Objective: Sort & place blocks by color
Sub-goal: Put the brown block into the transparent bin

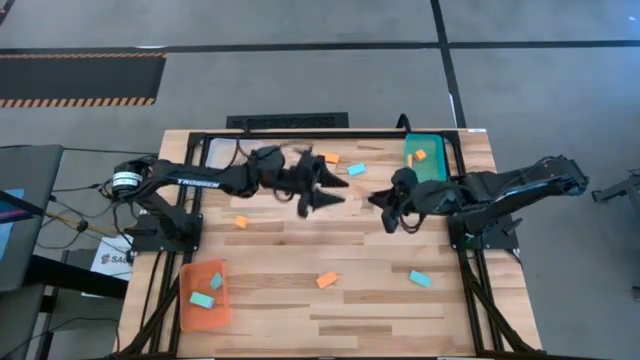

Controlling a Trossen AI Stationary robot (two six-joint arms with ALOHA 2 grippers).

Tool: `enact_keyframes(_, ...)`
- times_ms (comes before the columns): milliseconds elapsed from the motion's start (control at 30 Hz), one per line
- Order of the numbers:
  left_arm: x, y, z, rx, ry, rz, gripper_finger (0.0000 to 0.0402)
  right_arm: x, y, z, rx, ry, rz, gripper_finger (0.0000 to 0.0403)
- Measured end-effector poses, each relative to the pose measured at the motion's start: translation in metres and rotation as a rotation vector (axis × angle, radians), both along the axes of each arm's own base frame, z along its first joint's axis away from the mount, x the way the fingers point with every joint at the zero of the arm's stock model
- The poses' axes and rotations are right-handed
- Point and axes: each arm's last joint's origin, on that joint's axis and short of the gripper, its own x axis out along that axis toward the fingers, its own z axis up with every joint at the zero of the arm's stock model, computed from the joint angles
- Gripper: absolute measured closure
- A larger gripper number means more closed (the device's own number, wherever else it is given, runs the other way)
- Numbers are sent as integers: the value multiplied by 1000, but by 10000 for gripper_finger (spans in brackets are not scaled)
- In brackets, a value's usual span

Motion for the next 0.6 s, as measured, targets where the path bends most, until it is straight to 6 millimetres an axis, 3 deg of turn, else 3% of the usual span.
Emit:
enact_keyframes(133,4,20,-3,-316,110,-119,149,4,0,9,-175,-36,96,360)
enact_keyframes(300,-2,21,-1,-402,46,-250,150,6,-5,13,-272,-42,119,360)
enact_keyframes(600,-22,13,-21,-588,-184,-149,151,14,-16,30,-368,-190,86,359)
